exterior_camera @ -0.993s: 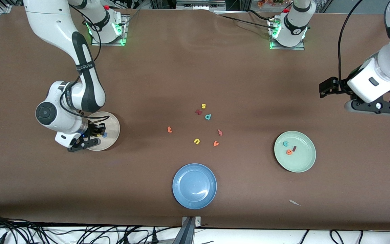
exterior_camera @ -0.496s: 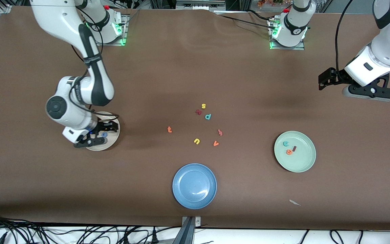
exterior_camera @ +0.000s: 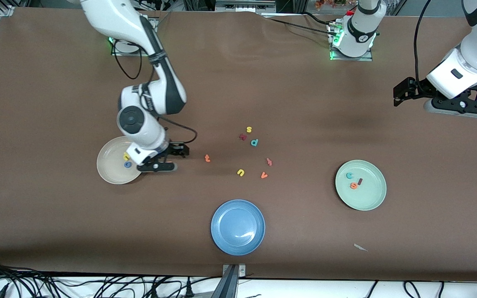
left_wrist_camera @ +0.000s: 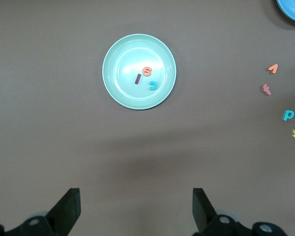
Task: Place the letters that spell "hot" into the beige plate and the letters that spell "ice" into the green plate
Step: 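Reach the right gripper to the orange letter and grasp it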
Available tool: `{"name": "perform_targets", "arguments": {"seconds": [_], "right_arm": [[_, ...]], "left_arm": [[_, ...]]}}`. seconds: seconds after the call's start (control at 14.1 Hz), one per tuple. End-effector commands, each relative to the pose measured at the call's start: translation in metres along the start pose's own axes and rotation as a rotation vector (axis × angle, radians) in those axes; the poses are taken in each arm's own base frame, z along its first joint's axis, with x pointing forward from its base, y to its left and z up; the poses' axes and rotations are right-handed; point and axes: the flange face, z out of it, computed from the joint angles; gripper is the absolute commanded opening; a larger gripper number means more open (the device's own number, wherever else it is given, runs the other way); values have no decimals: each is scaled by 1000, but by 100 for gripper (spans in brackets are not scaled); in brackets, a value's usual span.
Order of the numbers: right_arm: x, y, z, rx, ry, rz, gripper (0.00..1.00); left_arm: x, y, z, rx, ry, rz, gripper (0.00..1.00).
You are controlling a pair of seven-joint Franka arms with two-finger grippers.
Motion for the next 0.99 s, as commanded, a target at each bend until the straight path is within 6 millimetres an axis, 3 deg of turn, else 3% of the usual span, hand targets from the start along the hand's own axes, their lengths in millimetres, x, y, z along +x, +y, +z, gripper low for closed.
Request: {"name": "perform_targets", "arguments": {"seconds": [0.0, 0.28, 0.64, 0.71, 0.78, 0.92], "right_arm": [[10, -37, 12, 18, 16, 67, 100], [12, -84, 30, 36, 23, 215, 100], [8, -99, 59, 12, -9, 173, 99], [6, -103, 61, 15, -14, 167, 94], [4, -105, 61, 15, -18, 159, 81], [5, -104, 62, 17, -22, 157, 77]], "left_arm": [[4, -4, -5, 21, -9, 20, 100], [9, -4, -9, 22, 1, 23, 100], [12, -5, -10, 21, 3, 20, 100], [14, -4, -7, 20, -1, 23, 100], [14, -4, -9, 20, 3, 24, 100], [15, -2, -8, 20, 0, 26, 100]]}}
